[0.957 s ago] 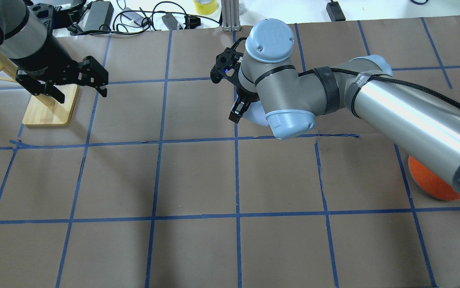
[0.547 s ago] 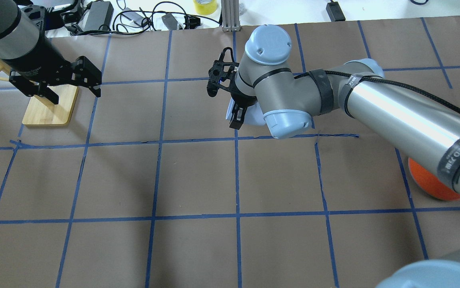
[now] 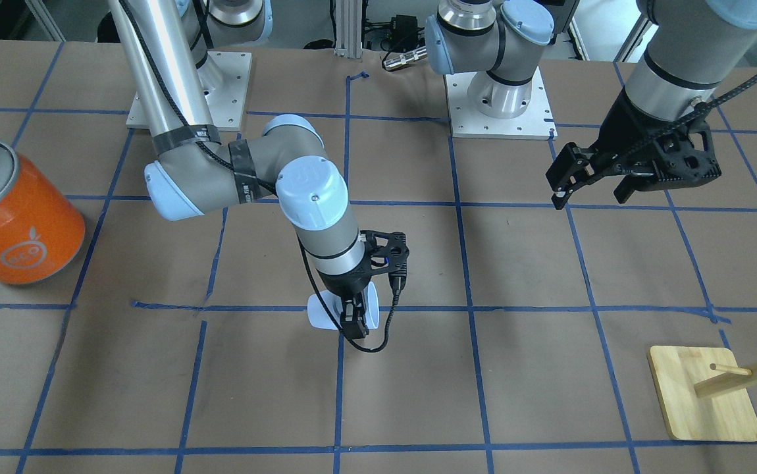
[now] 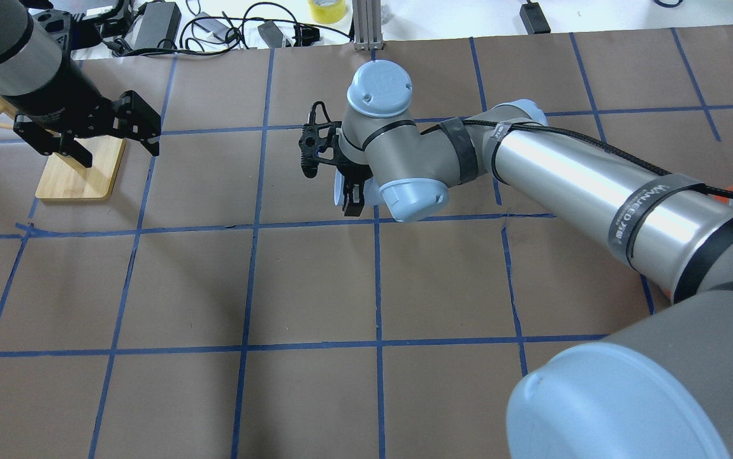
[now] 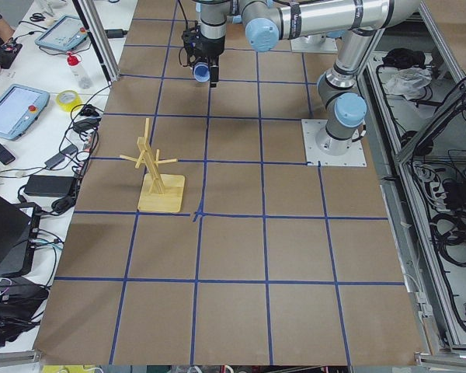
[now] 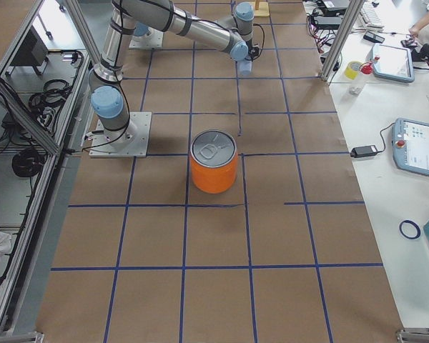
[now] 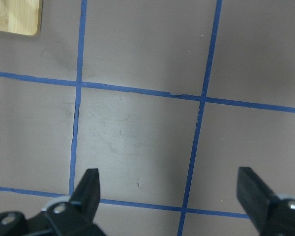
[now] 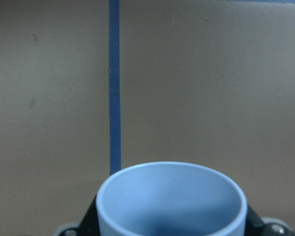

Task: Flip cup
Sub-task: 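Lower the cup onto the table with the right gripper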

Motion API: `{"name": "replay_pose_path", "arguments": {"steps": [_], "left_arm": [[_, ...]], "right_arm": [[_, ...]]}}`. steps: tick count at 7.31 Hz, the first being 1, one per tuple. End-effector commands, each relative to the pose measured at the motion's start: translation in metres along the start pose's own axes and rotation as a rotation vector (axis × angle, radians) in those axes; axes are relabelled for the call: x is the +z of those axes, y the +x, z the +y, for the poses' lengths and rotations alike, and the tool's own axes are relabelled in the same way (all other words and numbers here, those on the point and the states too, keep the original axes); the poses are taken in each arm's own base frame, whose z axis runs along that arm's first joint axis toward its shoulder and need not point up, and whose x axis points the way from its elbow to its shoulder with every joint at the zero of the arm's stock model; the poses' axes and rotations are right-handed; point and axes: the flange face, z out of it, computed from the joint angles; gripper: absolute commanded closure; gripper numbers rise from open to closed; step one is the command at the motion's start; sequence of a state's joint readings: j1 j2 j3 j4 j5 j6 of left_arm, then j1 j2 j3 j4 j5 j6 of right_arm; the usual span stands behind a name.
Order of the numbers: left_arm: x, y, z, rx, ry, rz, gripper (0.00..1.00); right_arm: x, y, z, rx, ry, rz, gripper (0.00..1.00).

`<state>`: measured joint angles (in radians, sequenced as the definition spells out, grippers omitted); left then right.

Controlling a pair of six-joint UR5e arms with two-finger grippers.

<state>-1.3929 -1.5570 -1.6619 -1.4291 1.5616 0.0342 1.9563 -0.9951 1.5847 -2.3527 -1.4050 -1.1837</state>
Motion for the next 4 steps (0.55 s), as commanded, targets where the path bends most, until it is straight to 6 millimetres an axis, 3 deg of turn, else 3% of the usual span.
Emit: {"name": "replay_pose_path", "arguments": {"steps": [1, 2, 3, 4], "left_arm": [[0.0017, 0.0000, 0.0004, 0.000, -0.001, 0.000, 0.00], [0.0033, 0.0007, 0.0012, 0.001, -0.006, 0.000, 0.00], [0.0024, 0.0007, 0.0008, 0.001, -0.003, 0.000, 0.00], [0.0015, 0.0008, 0.0016, 0.001, -0.006, 0.000, 0.00]], "right_arm": [[0.0271, -0.0034, -0.0064, -0.006, -0.014, -0.027, 0.89], [0.0295, -0.0038, -0.0058, -0.006, -0.015, -0.029, 0.85], [0.0332, -0.0073, -0.0036, 0.000, -0.020, -0.041, 0.01], [0.0297, -0.0065, -0.0043, 0.000, -0.021, -0.034, 0.00]]}}
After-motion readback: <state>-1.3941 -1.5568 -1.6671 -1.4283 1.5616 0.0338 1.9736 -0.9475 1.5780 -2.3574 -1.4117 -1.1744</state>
